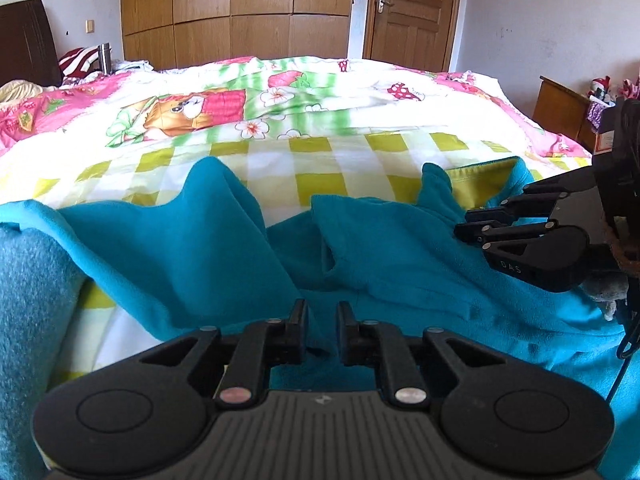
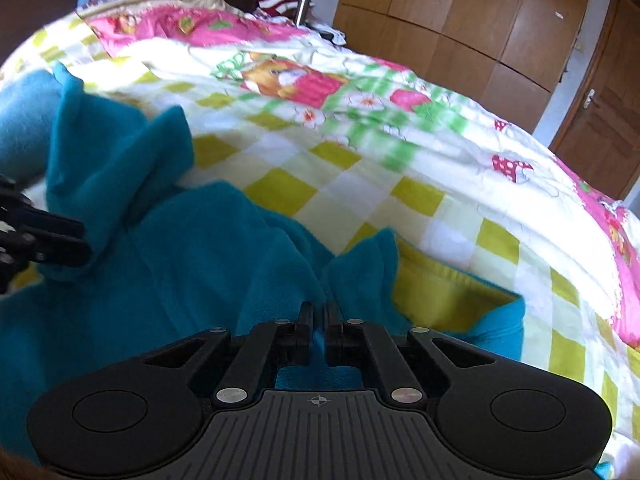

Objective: Fold small clothes

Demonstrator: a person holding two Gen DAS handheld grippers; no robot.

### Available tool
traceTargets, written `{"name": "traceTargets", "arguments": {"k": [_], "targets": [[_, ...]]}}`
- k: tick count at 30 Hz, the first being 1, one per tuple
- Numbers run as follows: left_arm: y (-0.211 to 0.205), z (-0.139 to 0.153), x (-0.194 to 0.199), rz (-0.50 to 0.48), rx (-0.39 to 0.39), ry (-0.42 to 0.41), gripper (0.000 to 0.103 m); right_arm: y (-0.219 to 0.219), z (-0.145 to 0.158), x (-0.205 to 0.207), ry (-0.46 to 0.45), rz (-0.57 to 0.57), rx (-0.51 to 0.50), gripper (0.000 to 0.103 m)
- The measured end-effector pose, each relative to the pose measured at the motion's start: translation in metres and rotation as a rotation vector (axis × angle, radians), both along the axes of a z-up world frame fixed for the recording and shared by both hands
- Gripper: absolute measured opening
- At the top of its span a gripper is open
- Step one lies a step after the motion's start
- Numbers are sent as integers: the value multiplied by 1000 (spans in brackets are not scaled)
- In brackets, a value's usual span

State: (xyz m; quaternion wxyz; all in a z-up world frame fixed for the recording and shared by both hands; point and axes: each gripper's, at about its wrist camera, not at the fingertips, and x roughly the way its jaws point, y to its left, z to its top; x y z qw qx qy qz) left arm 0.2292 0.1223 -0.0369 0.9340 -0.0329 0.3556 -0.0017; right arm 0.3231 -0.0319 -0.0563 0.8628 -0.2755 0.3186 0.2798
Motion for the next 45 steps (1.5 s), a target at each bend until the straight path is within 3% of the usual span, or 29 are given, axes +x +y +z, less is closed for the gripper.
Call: {"name": "traceTargets", "arguments": {"k": [3, 6, 9, 11, 12, 13, 15, 17, 19, 22, 24, 27, 28, 31, 34, 36, 38, 40, 41, 45], "targets": [[0, 6, 6, -16, -10, -42, 45, -11, 2, -3, -55, -45, 22, 17], [-2, 8, 19, -16, -7, -80, 60, -30, 28, -25, -149, -61, 93, 27], [-10, -4, 40, -11, 39, -49, 65, -37, 40, -59, -156, 43, 122, 34], [-17, -13, 51, -25, 68, 1, 57, -34, 31, -76, -134, 103, 80, 38], [-20, -19, 55, -23, 93, 37, 41, -29, 19, -83, -121, 128, 44, 38], [-21, -24, 57, -20, 100, 70, 33, -25, 9, -86, -104, 133, 14, 38], [-14, -25, 52, -20, 76, 83, 31, -19, -11, -85, -52, 125, -35, 32], [-5, -20, 42, 10, 80, 90, 18, -17, -22, -85, -37, 100, -57, 21], [3, -11, 27, 29, 70, 72, 18, -18, -13, -89, -25, 78, -23, 13], [10, 0, 11, 46, 62, 44, 18, -28, 12, -100, -3, 83, 77, 12], [12, 5, 9, 25, 0, 21, 18, -31, 18, -109, -15, 108, 109, 12], [11, 10, 16, 4, -56, -2, 24, -30, -2, -98, 9, 74, 68, 14], [8, 11, 19, -8, -53, -15, 30, -30, -9, -93, 32, 50, 50, 17], [-2, 8, 38, -50, -29, -46, 56, -27, -6, -97, -14, 55, 39, 18], [-14, -8, 64, -52, 46, -1, 59, -26, -1, -107, -63, 88, 25, 20], [-9, -23, 74, -11, 56, 78, 57, -24, -2, -106, -57, 83, 15, 20], [2, -30, 71, -8, -5, 119, 37, -25, -4, -107, -59, 77, 15, 20], [10, -29, 57, -7, -26, 118, 29, -28, -4, -107, -57, 74, 22, 20], [12, -26, 50, 6, 1, 113, 22, -28, -5, -108, -56, 76, 23, 21], [27, -10, 22, 89, 85, 73, 19, -27, -8, -118, -100, 99, 8, 22]]}}
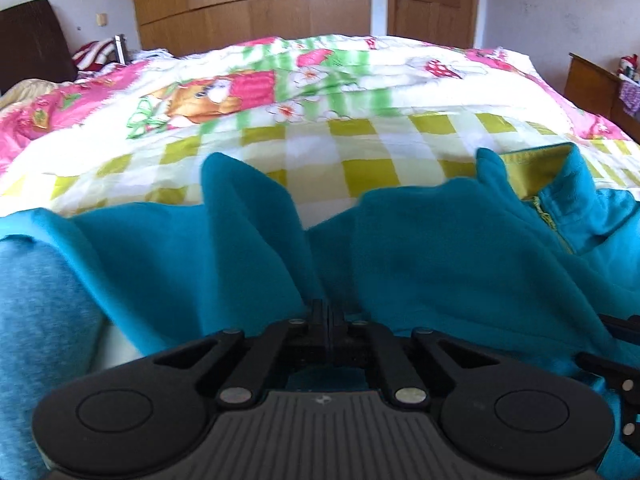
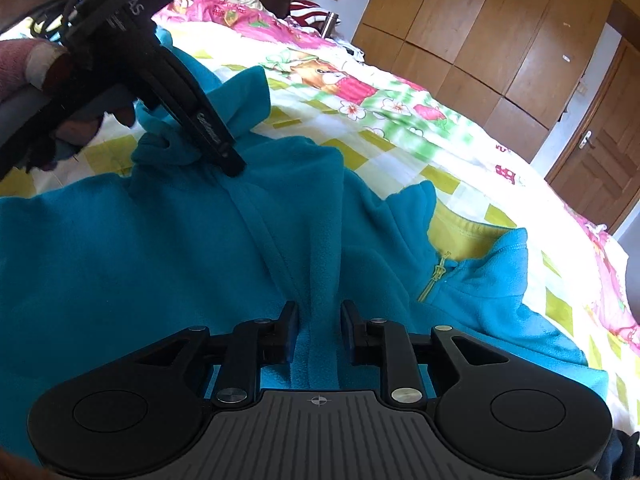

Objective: Fold small clothes

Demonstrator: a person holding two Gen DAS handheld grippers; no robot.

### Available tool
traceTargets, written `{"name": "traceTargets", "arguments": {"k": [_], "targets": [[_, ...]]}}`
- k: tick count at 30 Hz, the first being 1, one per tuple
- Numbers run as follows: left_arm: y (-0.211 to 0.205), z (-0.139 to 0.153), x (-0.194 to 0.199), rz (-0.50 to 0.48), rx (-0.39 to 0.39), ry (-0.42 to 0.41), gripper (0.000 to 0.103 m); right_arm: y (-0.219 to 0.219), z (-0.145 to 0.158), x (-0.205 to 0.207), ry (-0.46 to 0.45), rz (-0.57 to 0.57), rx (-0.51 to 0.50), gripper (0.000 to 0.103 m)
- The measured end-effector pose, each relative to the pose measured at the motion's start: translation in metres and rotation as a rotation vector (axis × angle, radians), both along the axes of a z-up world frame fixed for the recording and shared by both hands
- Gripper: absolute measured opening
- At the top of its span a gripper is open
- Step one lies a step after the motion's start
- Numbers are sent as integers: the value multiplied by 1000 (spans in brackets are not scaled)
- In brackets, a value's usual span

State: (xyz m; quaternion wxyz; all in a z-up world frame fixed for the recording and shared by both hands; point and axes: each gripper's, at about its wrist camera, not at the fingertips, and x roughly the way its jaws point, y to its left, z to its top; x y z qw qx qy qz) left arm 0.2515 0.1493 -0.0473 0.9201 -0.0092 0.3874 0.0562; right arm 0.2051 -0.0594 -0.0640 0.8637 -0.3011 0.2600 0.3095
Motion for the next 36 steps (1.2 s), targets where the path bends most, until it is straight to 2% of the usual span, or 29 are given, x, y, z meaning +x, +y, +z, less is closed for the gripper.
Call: {"name": "traceTargets", "arguments": {"k": [2, 4, 5, 6, 7, 9, 11, 14, 15, 16, 18, 19, 20, 25, 30, 33, 36], "targets": [[7, 5, -6, 22, 8, -6, 18, 1, 4, -7, -17, 13, 21, 20], [12, 12, -10, 6, -71, -44, 18, 1, 5, -12, -26, 37, 36, 19], [12, 16, -10, -30, -138, -57, 19, 3, 2, -12, -35, 37, 28, 20], [9, 18, -8, -62, -171, -66, 20, 4, -1, -12, -45, 26, 15, 22], [3, 18, -5, -91, -166, -69, 24, 5, -2, -12, -56, 17, 5, 22], [-14, 14, 6, -148, -89, -75, 35, 6, 0, -16, -89, 11, 0, 22], [-25, 5, 20, -178, -53, -55, 53, 7, 3, -21, -129, 22, -11, 23], [-34, -14, 42, -156, 16, -8, 59, 8, 4, -27, -133, 42, -17, 23], [-32, -20, 45, -139, 26, 4, 60, 9, 3, -27, -128, 47, -20, 24], [-28, -24, 46, -125, 4, 15, 61, 10, 1, -28, -127, 49, -24, 24], [-19, -22, 41, -106, -57, 24, 46, 13, -4, -27, -117, 52, -35, 24], [-15, -20, 37, -104, -85, 30, 29, 14, -5, -27, -112, 57, -32, 24], [-12, -18, 34, -95, -103, 31, 22, 16, -8, -27, -106, 69, -31, 24], [0, -5, 22, -78, -135, 16, 19, 30, -19, -23, -139, 89, -47, 24], [-1, 2, 21, -89, -150, -1, 18, 42, -12, -32, -208, 146, -36, 24], [4, 3, 21, -78, -196, 2, 18, 61, -21, -18, -197, 140, -50, 24], [6, 3, 20, -83, -198, 4, 18, 78, -32, 1, -162, 126, -44, 24]]}}
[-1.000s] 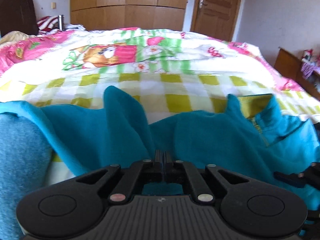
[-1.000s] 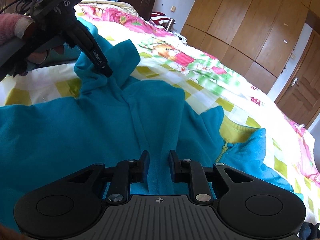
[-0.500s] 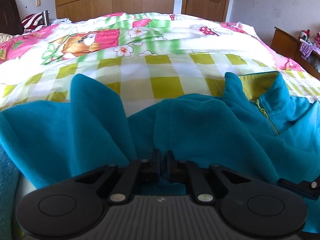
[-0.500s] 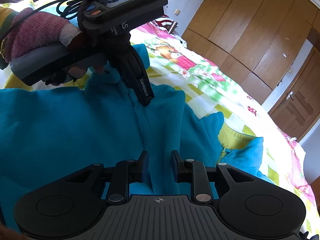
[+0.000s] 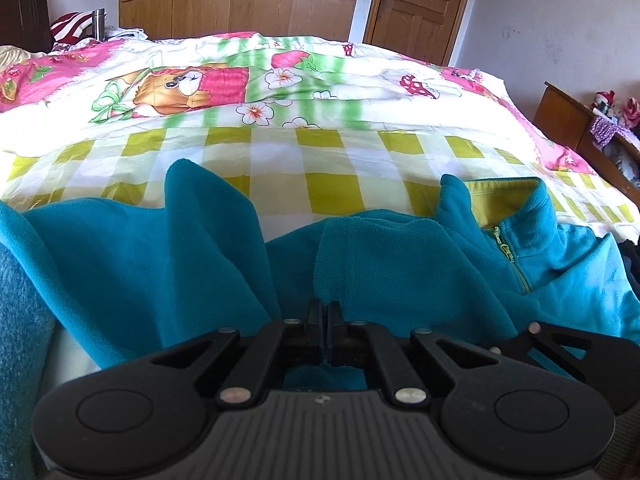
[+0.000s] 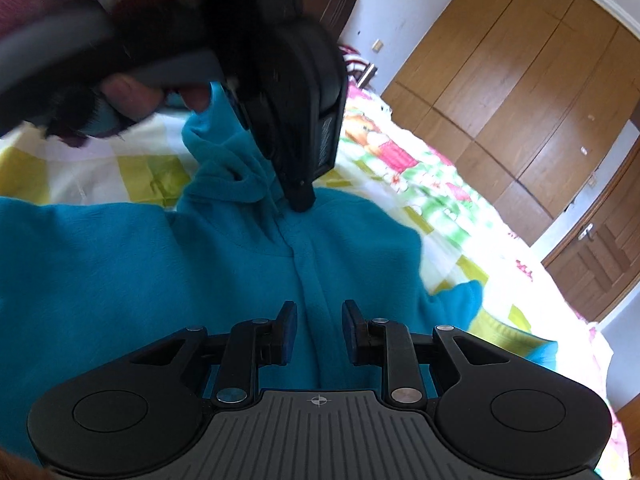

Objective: Fold small clothes

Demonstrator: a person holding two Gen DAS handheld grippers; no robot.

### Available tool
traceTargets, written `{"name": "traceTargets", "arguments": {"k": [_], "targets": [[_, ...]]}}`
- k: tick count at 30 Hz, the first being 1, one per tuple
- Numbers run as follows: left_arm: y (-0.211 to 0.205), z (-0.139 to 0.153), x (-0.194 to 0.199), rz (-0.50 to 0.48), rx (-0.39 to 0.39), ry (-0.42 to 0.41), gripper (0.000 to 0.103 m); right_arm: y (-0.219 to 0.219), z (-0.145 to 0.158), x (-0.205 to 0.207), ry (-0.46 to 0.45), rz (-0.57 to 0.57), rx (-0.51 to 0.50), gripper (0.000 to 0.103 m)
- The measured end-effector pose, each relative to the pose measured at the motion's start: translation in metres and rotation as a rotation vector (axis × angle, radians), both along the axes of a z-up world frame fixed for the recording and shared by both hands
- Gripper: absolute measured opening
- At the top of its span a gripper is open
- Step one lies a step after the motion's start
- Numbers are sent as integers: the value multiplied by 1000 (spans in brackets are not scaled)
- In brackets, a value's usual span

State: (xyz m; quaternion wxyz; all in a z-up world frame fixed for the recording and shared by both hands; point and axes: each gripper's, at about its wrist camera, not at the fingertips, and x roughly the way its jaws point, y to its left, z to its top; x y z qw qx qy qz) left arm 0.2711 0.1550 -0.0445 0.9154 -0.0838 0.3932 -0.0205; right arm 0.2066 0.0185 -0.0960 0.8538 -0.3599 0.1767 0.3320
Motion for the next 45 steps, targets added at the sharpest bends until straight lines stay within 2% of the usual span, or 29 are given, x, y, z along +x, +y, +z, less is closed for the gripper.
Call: {"name": "traceTargets", "arguments": {"k": [5, 6, 8, 9, 12, 14, 16, 18, 20, 22, 23, 24, 25, 27, 30, 34, 37, 39, 41, 45], "targets": [[1, 1, 0, -12, -24, -1, 18, 17, -8, 24, 14, -15, 23, 30], [3, 3, -2, -13, -34, -6, 18, 17, -6, 28, 35, -27, 35, 27], [5, 16, -8, -20, -51, -37, 19, 14, 2, 34, 107, -45, 68, 8], [6, 23, -11, -28, -50, -61, 19, 11, 9, 34, 125, -48, 91, 5], [0, 48, -24, -55, -10, -159, 19, 2, 30, 16, 125, 15, 159, 5], [-11, 52, -25, -82, 22, -182, 19, 1, 35, 1, 101, 72, 184, 5], [-28, 41, -17, -118, 80, -142, 19, 8, 23, -5, 103, 109, 138, 5], [-44, 15, -6, -185, 132, -39, 20, 17, 3, -1, 132, 82, 85, 5], [-52, -16, 0, -180, 187, 62, 20, 12, 3, -2, 150, 64, 98, 6], [-48, -23, -2, -169, 168, 55, 20, -2, 13, -8, 151, 54, 119, 9], [-46, -20, -2, -156, 151, 47, 20, -15, 19, -10, 191, 42, 123, 3], [-45, -17, -3, -141, 130, 35, 20, -32, 25, -12, 211, 3, 153, 3], [-44, -13, -4, -130, 113, 22, 20, -50, 31, -14, 205, -39, 178, 7], [-49, -5, -4, -123, 89, -20, 20, -90, 45, -11, 185, -133, 212, 10], [-72, 6, 0, -147, 64, -85, 20, -155, 58, 16, 137, -374, 261, 10], [-119, 0, 15, -226, 62, -97, 20, -222, 50, 56, 37, -641, 200, 13], [-151, -9, 24, -300, 45, -91, 20, -282, 51, 64, 119, -819, 298, 13], [-170, -11, 28, -336, 48, -91, 20, -302, 55, 54, 151, -863, 362, 14], [-185, -11, 30, -365, 59, -100, 20, -314, 58, 34, 183, -848, 398, 15], [-211, -12, 39, -415, 43, -92, 20, -321, 59, -2, 179, -787, 359, 17]]}}
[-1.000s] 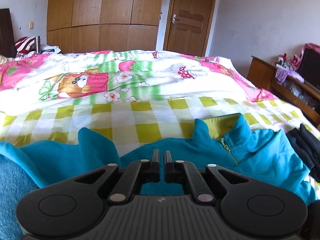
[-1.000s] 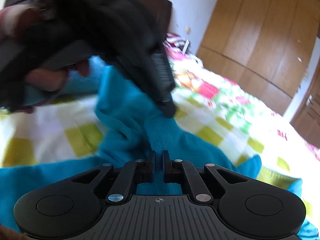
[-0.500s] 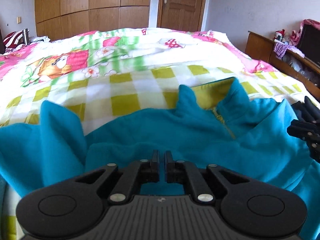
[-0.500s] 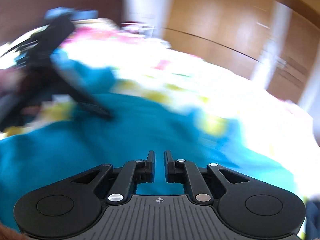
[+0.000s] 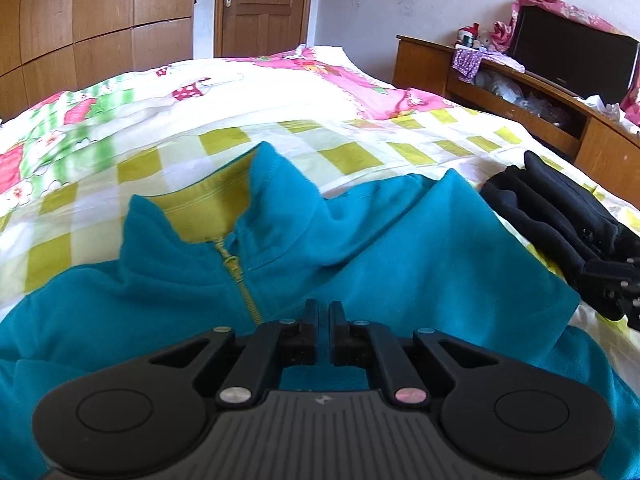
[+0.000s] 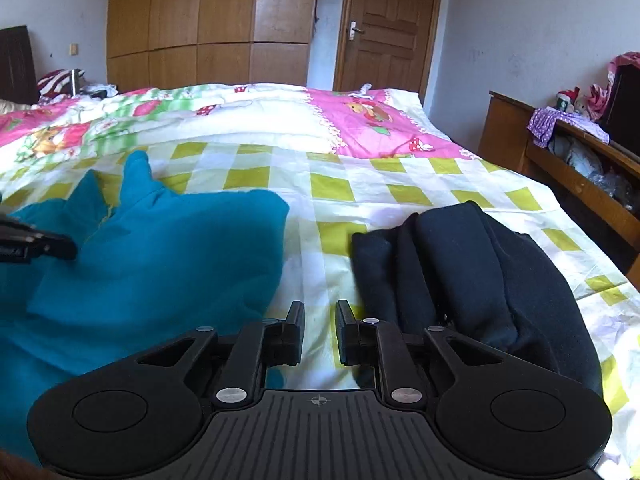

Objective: Fold small clothes

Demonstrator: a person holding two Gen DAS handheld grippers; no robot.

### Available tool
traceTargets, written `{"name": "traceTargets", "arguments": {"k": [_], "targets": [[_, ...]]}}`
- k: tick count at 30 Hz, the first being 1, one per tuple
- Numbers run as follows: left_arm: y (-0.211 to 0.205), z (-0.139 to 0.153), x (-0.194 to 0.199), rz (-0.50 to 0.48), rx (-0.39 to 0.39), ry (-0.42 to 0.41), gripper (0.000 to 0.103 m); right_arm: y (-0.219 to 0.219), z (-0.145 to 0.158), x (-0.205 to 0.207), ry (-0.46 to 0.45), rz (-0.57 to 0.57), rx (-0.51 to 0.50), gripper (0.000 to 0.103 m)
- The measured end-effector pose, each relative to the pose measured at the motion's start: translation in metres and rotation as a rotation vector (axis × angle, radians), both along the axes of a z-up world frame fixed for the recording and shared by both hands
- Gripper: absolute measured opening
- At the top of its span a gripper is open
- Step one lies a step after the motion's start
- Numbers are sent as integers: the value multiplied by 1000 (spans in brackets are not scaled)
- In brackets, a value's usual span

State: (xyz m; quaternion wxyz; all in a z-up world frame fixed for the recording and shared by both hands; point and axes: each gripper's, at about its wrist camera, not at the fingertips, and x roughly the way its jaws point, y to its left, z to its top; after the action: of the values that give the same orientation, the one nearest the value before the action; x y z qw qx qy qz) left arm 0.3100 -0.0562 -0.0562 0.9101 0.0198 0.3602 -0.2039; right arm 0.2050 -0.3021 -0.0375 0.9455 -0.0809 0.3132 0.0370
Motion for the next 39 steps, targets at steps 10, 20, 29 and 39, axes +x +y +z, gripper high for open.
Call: {"name": "traceTargets", "arguments": {"k": [10, 20, 29, 39], "targets": [[-86, -12, 37, -85, 41, -39, 21, 17, -21, -13, -37, 177, -4, 41], [-139, -26, 82, -23, 34, -133, 21, -45, -40, 21, 44, -275, 460, 3], [-47, 22, 29, 43, 7, -168, 32, -18, 8, -19, -15, -106, 82, 24], [26, 1, -20, 240, 128, -162, 33, 17, 18, 27, -80, 50, 132, 27]]}}
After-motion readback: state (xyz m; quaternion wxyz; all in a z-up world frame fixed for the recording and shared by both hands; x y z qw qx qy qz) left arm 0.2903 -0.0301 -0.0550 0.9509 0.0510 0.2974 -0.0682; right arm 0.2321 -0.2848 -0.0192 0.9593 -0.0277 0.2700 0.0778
